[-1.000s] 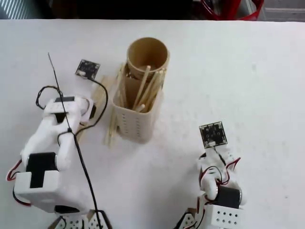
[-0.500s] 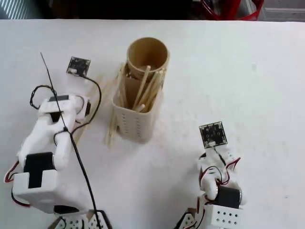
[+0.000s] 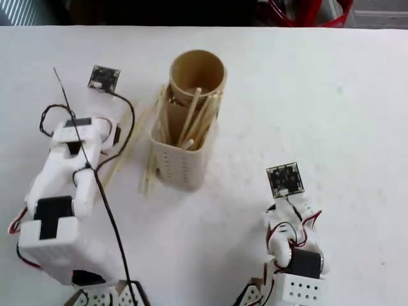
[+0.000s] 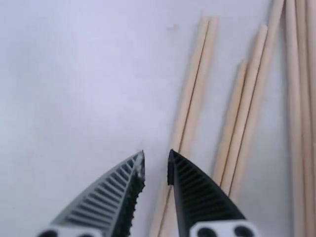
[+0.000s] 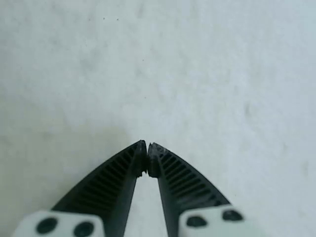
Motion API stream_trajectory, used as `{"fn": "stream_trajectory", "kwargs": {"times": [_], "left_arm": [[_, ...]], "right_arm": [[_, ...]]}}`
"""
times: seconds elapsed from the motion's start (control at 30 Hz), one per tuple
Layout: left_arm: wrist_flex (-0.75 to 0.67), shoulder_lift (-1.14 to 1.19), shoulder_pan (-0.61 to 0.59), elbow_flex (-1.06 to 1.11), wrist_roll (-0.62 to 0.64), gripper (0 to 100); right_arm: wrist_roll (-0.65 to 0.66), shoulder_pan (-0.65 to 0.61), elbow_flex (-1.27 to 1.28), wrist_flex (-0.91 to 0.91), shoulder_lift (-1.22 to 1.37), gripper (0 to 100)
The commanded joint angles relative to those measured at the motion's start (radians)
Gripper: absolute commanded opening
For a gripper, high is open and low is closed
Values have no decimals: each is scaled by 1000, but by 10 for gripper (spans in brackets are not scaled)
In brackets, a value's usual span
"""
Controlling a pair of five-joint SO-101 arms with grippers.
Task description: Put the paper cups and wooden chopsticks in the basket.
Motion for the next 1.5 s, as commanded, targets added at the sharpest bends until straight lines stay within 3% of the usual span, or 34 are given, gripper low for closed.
{"fn": "stream_trajectory", "kwargs": {"times": [0.0, 0.27, 0.6, 0.67, 0.93, 1.07, 1.23, 1.47], "left_arm": [[69, 101, 5, -140, -9, 98], [339, 278, 1, -411, -11, 96], [493, 297, 5, -445, -9, 58], [503, 297, 7, -445, -9, 20], [529, 269, -18, -471, 0, 24], [592, 130, -45, -516, 49, 23], [623, -217, -18, -425, 35, 23], [620, -759, 133, -276, 34, 22]], "right_arm": [[-2, 2, 9, -12, -2, 18], [-2, 1, 9, -12, -2, 18], [-2, 2, 9, -12, -2, 18], [-2, 2, 9, -12, -2, 18], [-2, 2, 9, -12, -2, 18], [-2, 2, 9, -12, -2, 18], [-2, 2, 9, -12, -2, 18], [-2, 2, 9, -12, -2, 18]]}}
